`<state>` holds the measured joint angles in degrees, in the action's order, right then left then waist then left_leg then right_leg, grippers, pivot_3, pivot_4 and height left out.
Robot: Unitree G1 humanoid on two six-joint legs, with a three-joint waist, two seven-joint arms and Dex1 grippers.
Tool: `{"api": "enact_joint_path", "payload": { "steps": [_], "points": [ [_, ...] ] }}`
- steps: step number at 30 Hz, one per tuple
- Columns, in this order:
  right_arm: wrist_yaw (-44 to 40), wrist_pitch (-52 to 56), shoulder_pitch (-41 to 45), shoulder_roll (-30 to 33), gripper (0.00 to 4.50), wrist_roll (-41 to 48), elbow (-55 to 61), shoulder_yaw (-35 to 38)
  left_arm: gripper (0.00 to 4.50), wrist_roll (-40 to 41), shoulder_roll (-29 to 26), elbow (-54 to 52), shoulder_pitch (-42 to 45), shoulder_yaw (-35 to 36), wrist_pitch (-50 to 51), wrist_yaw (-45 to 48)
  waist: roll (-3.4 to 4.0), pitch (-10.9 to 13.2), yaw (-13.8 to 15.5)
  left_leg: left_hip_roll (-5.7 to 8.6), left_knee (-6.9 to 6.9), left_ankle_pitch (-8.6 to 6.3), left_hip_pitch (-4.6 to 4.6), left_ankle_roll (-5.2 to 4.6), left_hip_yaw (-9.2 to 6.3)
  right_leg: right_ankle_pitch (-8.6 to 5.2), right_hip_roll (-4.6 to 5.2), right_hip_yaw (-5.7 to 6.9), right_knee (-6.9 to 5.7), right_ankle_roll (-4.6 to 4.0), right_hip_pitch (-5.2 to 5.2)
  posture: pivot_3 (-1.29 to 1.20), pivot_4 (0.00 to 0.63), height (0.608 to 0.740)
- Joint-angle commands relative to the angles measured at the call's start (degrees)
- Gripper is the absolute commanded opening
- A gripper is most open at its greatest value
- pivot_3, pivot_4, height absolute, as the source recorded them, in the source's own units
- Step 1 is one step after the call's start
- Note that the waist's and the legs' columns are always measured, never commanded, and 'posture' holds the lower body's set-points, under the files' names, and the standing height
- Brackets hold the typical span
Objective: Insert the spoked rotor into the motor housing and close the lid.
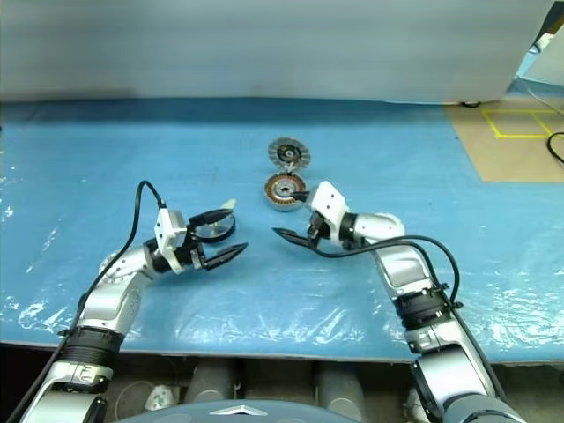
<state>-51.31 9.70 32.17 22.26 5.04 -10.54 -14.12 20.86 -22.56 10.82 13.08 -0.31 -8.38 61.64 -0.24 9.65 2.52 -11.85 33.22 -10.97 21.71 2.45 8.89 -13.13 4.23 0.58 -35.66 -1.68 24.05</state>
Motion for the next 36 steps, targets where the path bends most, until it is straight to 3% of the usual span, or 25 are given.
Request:
{"api": "enact_joint_path", "payload": {
  "steps": [1, 8, 16, 29, 30, 36],
  "points": [
    [0.75, 0.21, 5.37, -0.91, 4.47, -2.8, -4.0, -1.3, 4.5, -0.04, -0.11, -0.92, 0.08, 0.16, -1.03, -0.16, 0.0, 0.0, 0.01, 0.0, 0.0, 0.0, 0.0, 0.01, 0.0, 0.0, 0.0, 0.0, -0.01, 0.0, 0.0, 0.0, 0.15, 0.74],
    [-0.36, -4.22, 11.51, -0.95, 4.47, -8.39, -12.69, -4.73, 4.5, -0.3, -0.12, -1.55, -0.36, 0.15, -0.79, -0.72, 0.0, 0.0, 0.13, -0.01, -0.02, 0.01, 0.04, 0.01, 0.0, 0.0, 0.0, 0.04, -0.04, 0.0, 0.01, 0.0, 0.15, 0.74],
    [-0.2, -8.82, 12.35, -0.85, 4.47, -12.02, -16.97, -6.02, 4.5, -0.39, -0.02, -2.12, -0.65, -0.09, -0.41, -1.18, 0.0, 0.0, 0.1, -0.03, -0.01, 0.01, 0.02, 0.01, 0.0, 0.0, 0.0, 0.04, -0.07, -0.01, 0.02, 0.0, 0.15, 0.74],
    [6.31, -16.46, 13.26, -1.04, 0.23, -17.9, -23.59, -5.89, 4.5, -0.35, 0.0, -3.08, -0.39, -0.23, 0.41, -1.74, 0.0, 0.0, 0.21, -0.03, 0.05, 0.01, 0.02, 0.0, 0.01, 0.0, 0.0, 0.03, -0.1, -0.01, 0.01, 0.0, 0.15, 0.74],
    [6.77, -16.89, 13.44, -1.24, 0.04, -17.95, -23.88, -5.76, 4.5, -0.35, -0.04, -3.08, -0.33, -0.21, 0.48, -1.78, -0.01, 0.0, 0.26, -0.02, 0.05, 0.01, 0.02, -0.01, 0.01, 0.0, 0.0, 0.03, -0.11, -0.01, 0.01, 0.0, 0.15, 0.74],
    [7.75, -17.23, 13.66, -1.88, 0.04, -17.94, -24.06, -5.55, 4.5, -0.47, -0.05, -3.52, -0.3, -0.37, 0.85, -2.11, -0.01, 0.0, 0.1, -0.04, 0.08, 0.01, 0.02, -0.01, 0.02, 0.0, -0.01, 0.03, -0.11, -0.01, 0.01, 0.0, 0.15, 0.74]
  ]
}}
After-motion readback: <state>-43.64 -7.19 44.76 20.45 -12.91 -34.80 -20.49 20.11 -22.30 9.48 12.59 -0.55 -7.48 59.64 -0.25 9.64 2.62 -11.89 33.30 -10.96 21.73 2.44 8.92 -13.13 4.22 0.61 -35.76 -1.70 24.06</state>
